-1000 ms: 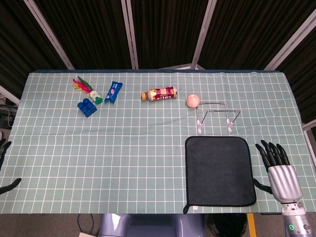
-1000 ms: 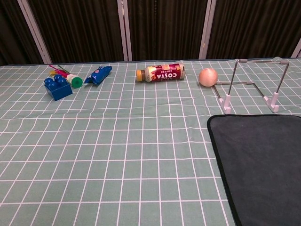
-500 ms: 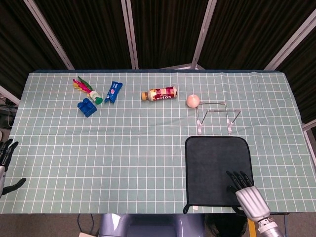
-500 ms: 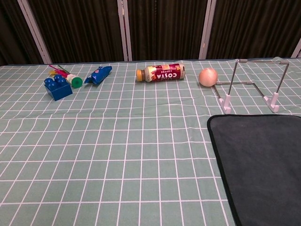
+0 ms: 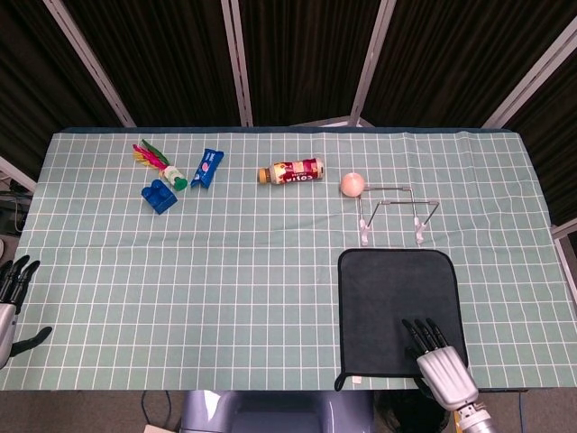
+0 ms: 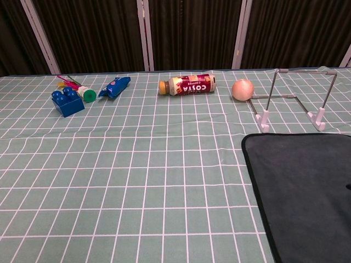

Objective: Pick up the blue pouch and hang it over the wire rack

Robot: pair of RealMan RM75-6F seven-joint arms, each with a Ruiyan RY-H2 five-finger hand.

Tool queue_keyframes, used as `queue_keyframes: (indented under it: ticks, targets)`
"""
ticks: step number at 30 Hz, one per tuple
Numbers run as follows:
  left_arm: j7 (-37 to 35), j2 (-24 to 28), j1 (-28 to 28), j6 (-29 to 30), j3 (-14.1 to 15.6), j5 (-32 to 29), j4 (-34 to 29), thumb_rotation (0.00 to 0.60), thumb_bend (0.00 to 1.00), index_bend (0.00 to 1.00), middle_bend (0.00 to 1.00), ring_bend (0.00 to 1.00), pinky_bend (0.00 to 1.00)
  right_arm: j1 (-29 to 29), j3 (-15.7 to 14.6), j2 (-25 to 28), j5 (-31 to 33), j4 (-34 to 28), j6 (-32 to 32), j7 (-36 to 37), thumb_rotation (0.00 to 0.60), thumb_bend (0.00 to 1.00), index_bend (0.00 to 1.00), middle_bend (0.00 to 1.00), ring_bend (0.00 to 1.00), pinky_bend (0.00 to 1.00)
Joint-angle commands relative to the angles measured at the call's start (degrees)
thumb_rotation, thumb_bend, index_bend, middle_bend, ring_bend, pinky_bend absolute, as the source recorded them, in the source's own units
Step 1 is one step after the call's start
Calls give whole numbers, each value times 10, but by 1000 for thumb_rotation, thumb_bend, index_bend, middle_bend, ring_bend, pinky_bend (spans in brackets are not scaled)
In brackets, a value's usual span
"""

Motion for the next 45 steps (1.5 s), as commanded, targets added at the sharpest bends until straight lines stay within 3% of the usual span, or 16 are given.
queue_keyframes:
  ticks: [1,24,45]
  targets:
    - [1,-1,0,0,0,0,0,600,0,0,0,0,0,-3,-4,-8,-9,15,1,-9,600,185,432,0,0,0]
    - [-3,1,-1,0,2,4,-2,600,0,0,0,0,0,-9,-1,-48,-40,88,14,-33,600,194,435,0,0,0]
    - [-2,1,-2,-2,4,7,-2,600,0,0,0,0,0,-10,-2,-52,-42,97,11,-35,600,332,491,0,0,0]
